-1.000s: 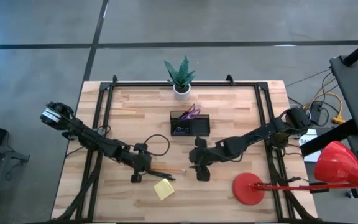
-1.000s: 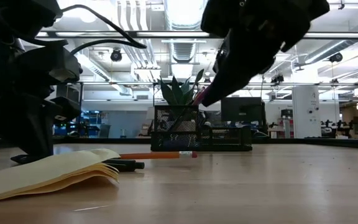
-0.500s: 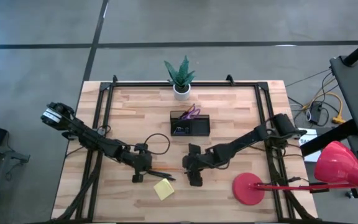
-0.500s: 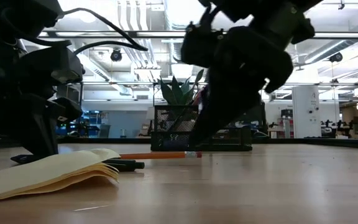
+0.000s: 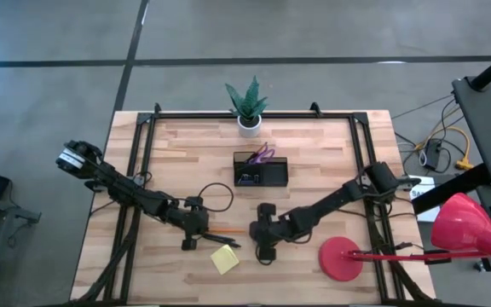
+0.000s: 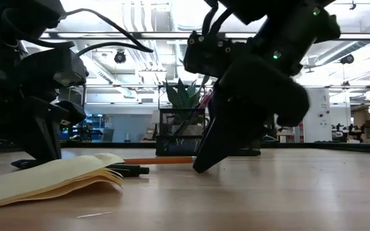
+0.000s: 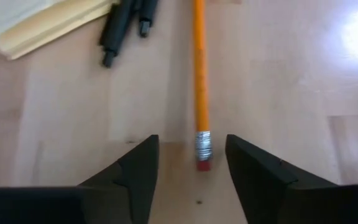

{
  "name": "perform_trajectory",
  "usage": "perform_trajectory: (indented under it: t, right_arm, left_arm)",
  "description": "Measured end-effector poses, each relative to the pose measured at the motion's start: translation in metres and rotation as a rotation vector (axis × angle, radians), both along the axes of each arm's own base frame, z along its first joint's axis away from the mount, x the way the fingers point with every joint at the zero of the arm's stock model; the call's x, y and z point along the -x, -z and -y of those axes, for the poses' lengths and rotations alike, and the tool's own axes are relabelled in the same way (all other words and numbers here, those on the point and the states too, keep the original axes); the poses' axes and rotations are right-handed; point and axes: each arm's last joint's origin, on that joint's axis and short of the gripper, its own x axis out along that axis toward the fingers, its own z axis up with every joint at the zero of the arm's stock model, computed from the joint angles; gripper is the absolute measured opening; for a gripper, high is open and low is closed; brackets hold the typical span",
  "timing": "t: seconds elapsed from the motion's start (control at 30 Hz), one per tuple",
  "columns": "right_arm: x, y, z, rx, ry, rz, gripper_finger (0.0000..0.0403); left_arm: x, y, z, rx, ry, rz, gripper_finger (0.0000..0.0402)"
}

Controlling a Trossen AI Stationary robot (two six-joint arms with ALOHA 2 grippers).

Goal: Pick and place office supplies into organizer
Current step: Put the orange pencil into the black organizer

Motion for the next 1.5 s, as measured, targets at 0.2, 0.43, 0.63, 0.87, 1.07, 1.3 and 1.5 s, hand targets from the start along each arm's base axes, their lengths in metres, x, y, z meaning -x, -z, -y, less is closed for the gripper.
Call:
perform_trajectory:
  t: [0.2, 0.43, 0.63, 0.87, 1.07, 1.3, 1.5]
  right_arm:
    - [0.004, 0.006, 0.003, 0.035, 0.013, 0.004, 0.0107]
    - [0.007, 0.014, 0.004, 0.058, -0.036, 0.003, 0.0051]
    - [0.004, 0.020, 0.002, 0.045, -0.109, -0.049, 0.0017]
    - [0.006, -0.004, 0.013, 0.117, -0.077, -0.058, 0.0012]
    - [0.018, -0.053, 0.027, 0.344, 0.000, -0.054, 0.0011]
    - [0.040, -0.154, 0.040, 0.885, -0.024, -0.056, 0.0012]
    - [0.054, -0.191, 0.059, 1.171, -0.247, -0.359, 0.0013]
  left_arm:
    - [-0.001, -0.001, 0.000, 0.000, 0.002, 0.005, 0.0000]
    - [-0.004, -0.004, 0.002, 0.001, -0.001, 0.017, 0.0000]
    - [-0.007, -0.012, 0.003, 0.007, -0.004, 0.043, 0.0001]
    - [-0.007, -0.053, 0.002, 0.030, -0.024, 0.146, 0.0037]
    - [0.003, -0.114, -0.003, 0.101, -0.031, 0.300, 0.0078]
    - [0.030, -0.176, -0.018, 0.264, -0.171, 0.536, 0.0093]
    - [0.053, -0.201, -0.031, 0.299, -0.263, 0.697, 0.0094]
